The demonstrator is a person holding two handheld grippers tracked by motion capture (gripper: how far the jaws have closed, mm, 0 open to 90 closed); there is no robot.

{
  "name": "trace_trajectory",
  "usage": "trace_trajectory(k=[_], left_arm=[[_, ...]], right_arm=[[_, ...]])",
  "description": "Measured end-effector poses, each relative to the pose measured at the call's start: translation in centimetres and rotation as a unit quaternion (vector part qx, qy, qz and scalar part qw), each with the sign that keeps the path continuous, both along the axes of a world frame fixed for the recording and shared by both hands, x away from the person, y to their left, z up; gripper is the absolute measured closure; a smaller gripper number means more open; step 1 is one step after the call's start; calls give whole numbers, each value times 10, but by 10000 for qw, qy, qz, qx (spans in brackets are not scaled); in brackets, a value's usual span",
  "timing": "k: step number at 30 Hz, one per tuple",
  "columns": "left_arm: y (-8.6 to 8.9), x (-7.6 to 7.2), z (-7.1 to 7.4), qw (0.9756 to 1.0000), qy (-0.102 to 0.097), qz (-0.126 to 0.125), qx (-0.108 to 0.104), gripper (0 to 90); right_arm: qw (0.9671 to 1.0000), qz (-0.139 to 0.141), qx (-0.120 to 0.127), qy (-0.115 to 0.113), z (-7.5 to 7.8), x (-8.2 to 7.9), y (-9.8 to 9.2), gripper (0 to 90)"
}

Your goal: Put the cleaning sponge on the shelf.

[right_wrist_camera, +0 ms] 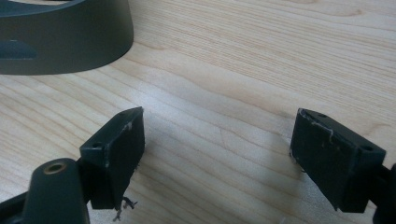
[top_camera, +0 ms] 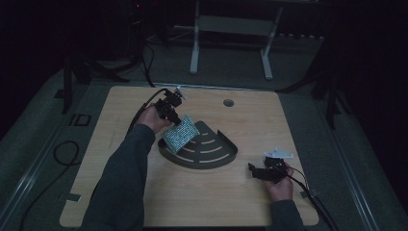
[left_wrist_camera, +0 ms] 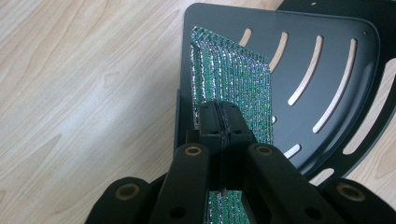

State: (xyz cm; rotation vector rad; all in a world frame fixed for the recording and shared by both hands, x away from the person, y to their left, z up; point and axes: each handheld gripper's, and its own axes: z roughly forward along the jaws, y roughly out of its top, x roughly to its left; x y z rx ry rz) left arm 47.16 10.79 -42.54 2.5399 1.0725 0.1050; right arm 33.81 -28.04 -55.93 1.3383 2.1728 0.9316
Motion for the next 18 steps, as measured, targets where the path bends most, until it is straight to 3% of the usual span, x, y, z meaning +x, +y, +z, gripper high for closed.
trace_trajectory(k=[18], left_arm=[[-6, 3, -15, 9998, 81, -72, 177, 900]], right_arm=[[10000, -1, 1, 1, 0, 0, 0, 175]])
